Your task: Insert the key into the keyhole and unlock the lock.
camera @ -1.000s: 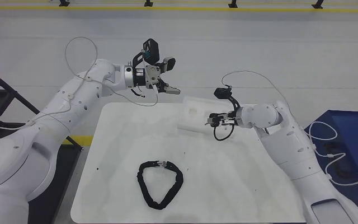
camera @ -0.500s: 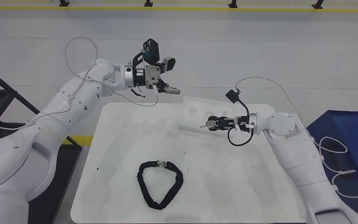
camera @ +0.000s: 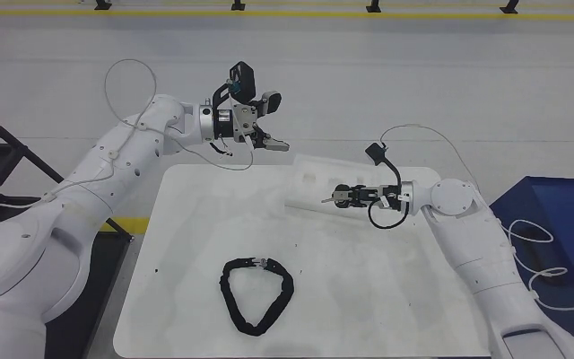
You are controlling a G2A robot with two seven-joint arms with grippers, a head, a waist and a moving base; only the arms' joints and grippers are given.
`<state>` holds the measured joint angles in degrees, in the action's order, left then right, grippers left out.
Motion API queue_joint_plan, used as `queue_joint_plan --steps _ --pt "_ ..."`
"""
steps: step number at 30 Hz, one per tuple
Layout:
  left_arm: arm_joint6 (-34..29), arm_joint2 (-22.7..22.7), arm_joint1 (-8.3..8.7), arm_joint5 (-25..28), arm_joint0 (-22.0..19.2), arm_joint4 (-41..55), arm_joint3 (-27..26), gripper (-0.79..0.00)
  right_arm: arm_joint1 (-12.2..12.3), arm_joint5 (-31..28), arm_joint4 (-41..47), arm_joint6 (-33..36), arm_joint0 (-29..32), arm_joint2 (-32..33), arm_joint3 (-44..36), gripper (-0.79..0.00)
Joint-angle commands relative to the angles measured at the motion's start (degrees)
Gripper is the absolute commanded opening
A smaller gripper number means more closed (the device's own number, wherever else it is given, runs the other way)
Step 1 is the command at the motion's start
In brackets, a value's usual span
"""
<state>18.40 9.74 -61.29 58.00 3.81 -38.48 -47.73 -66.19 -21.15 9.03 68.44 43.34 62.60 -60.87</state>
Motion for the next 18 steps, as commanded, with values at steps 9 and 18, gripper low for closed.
queue_joint_plan --steps 9,18 --pt "1.96 1.98 0.79 -3.90 2.50 -6.64 -2.71 0.000 0.00 0.00 0.00 0.00 0.00 0.00 0.00 -0.785" --pt "10.74 2.98 1.74 -1.66 9.72 -19.06 -1.98 0.000 0.00 0.00 0.00 0.00 0.00 0.00 0.00 -0.785"
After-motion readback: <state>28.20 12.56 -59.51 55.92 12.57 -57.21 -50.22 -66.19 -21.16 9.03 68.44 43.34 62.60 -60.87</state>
